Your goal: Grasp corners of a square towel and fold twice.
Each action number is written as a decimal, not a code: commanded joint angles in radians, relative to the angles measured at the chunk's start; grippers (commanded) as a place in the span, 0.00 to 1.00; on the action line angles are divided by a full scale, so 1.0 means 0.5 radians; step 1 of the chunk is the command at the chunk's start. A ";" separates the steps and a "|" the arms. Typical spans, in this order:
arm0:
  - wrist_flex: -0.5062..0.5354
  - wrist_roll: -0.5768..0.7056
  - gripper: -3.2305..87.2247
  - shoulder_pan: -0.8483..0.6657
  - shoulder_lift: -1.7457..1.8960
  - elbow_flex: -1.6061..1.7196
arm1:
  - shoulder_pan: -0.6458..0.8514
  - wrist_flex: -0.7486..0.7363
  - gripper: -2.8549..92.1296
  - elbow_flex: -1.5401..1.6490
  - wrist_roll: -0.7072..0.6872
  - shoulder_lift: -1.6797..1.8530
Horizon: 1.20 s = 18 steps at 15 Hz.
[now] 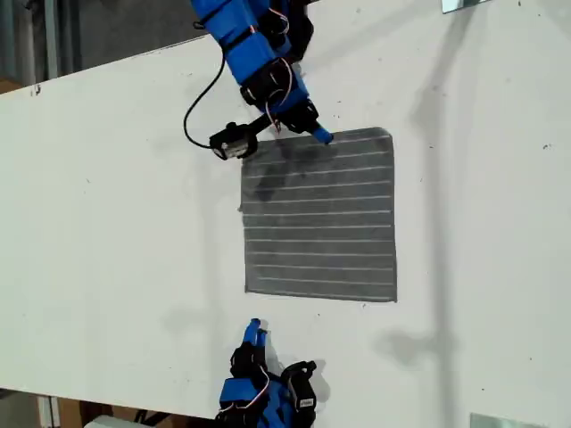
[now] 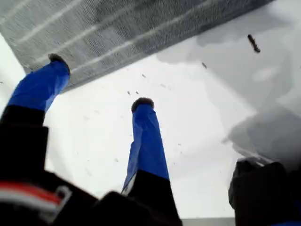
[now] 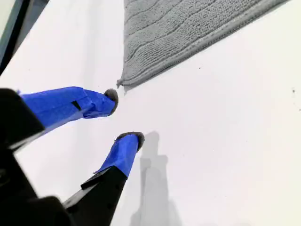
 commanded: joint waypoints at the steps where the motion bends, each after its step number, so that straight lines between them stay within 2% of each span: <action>1: -0.043 0.028 0.20 0.009 0.012 0.006 | -0.454 0.006 0.37 -0.160 0.365 -0.092; 3: -0.043 0.012 0.21 0.009 0.012 0.006 | -0.669 -0.074 0.38 -0.436 0.466 -0.337; 6: -0.034 -0.012 0.21 0.012 0.012 0.006 | -0.669 0.175 0.41 -1.414 0.233 -1.239; 8: -0.031 -0.015 0.21 0.018 0.012 0.006 | -0.604 0.249 0.41 -1.752 0.110 -1.549; 13: -0.031 -0.003 0.21 0.034 0.012 0.006 | -0.445 0.126 0.41 -1.752 -0.006 -1.755; 17: -0.028 -0.006 0.20 0.052 0.012 0.006 | -0.430 0.202 0.40 -1.709 0.009 -1.776; 18: -0.028 -0.009 0.20 0.055 0.012 0.006 | -0.430 0.190 0.37 -1.657 0.015 -1.779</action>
